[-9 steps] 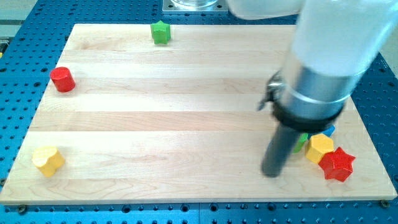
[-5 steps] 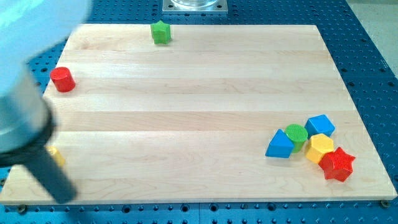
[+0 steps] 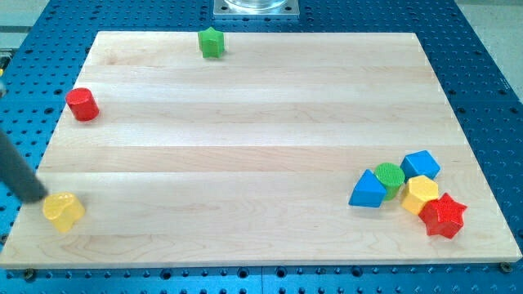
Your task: Move the yellow heart below the green circle
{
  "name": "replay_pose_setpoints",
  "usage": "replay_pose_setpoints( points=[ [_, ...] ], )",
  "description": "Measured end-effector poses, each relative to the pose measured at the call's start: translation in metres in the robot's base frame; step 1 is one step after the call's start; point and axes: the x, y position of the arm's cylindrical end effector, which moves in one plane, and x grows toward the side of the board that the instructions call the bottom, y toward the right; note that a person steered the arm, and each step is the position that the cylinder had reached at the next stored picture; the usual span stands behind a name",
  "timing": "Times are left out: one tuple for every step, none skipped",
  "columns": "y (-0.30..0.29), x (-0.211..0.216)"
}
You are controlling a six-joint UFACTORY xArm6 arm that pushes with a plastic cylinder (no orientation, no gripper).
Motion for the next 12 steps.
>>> replay_pose_setpoints(
  points=[
    [0.066, 0.012],
    [0.149, -0.003],
    [0.145, -0.005],
    [0.083, 0.002],
    [0.121, 0.022],
    [0.22, 0.02],
    [0.232, 0.025],
    [0.221, 0.051],
    [0.299, 0.051],
    [0.366, 0.042],
    [0.412, 0.035],
    [0.425, 0.041]
  ],
)
